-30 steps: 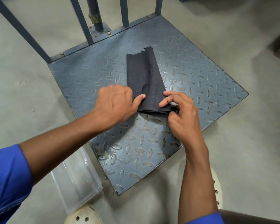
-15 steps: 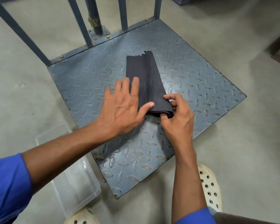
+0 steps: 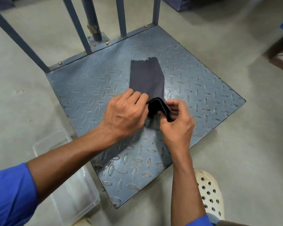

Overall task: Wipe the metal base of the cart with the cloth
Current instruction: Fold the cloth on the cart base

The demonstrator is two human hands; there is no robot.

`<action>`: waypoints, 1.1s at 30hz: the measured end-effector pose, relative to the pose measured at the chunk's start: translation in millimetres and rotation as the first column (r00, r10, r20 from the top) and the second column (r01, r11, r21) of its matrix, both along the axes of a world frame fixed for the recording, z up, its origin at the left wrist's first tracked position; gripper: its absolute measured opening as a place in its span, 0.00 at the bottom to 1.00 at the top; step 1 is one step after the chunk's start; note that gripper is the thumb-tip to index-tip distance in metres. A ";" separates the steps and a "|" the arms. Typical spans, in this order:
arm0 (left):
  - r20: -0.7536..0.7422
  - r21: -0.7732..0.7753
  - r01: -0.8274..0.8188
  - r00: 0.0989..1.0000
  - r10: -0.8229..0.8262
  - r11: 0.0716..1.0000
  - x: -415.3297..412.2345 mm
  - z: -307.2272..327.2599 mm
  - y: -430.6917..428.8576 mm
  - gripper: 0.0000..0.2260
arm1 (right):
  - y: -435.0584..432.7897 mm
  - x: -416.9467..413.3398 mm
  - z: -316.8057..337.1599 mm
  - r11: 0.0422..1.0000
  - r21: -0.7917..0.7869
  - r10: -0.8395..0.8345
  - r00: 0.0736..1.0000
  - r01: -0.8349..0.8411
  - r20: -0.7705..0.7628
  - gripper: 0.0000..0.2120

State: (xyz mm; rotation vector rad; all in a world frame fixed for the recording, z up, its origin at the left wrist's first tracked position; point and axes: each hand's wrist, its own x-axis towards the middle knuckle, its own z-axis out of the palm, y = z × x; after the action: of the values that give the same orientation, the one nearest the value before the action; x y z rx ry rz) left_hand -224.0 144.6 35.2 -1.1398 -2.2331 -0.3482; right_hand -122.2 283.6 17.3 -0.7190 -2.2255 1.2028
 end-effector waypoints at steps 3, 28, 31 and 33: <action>0.075 -0.007 0.059 0.995 -0.058 0.998 13.2 -2.4 8.5 0.08 | 16.5 0.3 14.2 0.936 -0.171 0.343 0.906 -0.308 0.248 0.14; 0.406 -0.453 -0.133 0.850 0.337 0.881 -0.5 -15.9 23.7 0.29 | 52.2 -80.1 28.0 0.873 0.365 0.180 0.908 -0.324 0.377 0.26; 0.486 -0.424 -0.062 0.826 0.285 0.903 -0.7 -8.1 25.4 0.33 | 62.2 -92.5 28.3 0.792 0.440 0.249 0.882 -0.423 0.400 0.26; 0.478 -0.356 0.016 0.862 0.168 0.934 -0.4 -7.4 25.4 0.37 | 69.2 -105.7 32.0 0.781 0.457 0.274 0.892 -0.425 0.361 0.24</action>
State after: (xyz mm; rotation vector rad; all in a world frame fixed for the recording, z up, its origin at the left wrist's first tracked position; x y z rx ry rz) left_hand -224.3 170.0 27.9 -1.2369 -2.8867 -0.2363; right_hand -228.0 352.8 49.3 -0.2521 -2.8456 0.5888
